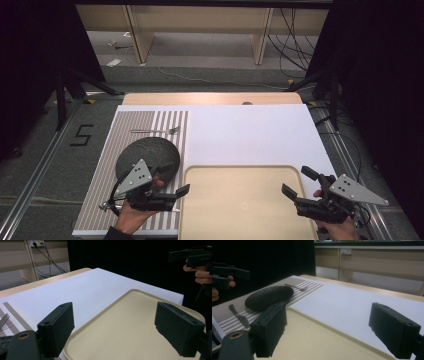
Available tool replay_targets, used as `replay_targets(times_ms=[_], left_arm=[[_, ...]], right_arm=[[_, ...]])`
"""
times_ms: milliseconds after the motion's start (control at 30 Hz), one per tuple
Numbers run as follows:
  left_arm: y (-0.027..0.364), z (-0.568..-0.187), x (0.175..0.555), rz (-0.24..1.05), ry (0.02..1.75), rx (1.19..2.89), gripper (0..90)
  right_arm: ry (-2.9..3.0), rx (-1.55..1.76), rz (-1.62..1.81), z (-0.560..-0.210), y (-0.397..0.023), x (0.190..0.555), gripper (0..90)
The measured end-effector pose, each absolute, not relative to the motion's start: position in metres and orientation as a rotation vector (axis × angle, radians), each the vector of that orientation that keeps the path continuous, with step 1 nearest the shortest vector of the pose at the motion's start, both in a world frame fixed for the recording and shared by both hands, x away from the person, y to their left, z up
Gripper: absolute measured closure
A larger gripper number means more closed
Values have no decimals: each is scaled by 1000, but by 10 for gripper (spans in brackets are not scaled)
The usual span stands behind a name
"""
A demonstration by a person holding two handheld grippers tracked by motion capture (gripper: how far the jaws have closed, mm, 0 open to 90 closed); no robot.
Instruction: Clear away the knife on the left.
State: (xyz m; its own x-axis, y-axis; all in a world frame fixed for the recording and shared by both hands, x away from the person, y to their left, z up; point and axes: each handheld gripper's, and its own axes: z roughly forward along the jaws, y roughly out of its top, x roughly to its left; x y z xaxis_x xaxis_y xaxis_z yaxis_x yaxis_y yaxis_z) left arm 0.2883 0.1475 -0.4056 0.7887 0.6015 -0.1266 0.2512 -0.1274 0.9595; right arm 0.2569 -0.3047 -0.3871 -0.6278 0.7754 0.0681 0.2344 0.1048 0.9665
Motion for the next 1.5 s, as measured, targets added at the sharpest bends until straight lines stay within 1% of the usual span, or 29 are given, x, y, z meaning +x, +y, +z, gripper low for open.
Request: replay_targets(times_ms=[400,633,700,800,900,1033,1100,1300,1500], left_arm=[[147,-405,289,339,665,1740,156],[155,-403,293,341,690,1759,156],[158,-403,295,312,705,1788,156],[160,-401,296,318,705,1839,156],[161,-396,295,293,735,1852,158],[160,-388,291,317,708,1899,160],[160,-389,293,297,716,1898,166],[162,-391,297,257,729,1967,167],[168,-383,298,300,723,2082,165]], right_arm=[[1929,979,1545,-387,-304,257,157],[1926,981,1547,-387,-304,256,157],[1929,981,1545,-387,-304,256,157],[1925,980,1542,-387,-305,255,157],[1926,985,1539,-387,-305,255,157],[1927,982,1535,-388,-305,256,158],[1929,983,1529,-389,-304,256,158],[1932,983,1529,-389,-304,255,158],[1938,994,1521,-390,-305,255,158]])
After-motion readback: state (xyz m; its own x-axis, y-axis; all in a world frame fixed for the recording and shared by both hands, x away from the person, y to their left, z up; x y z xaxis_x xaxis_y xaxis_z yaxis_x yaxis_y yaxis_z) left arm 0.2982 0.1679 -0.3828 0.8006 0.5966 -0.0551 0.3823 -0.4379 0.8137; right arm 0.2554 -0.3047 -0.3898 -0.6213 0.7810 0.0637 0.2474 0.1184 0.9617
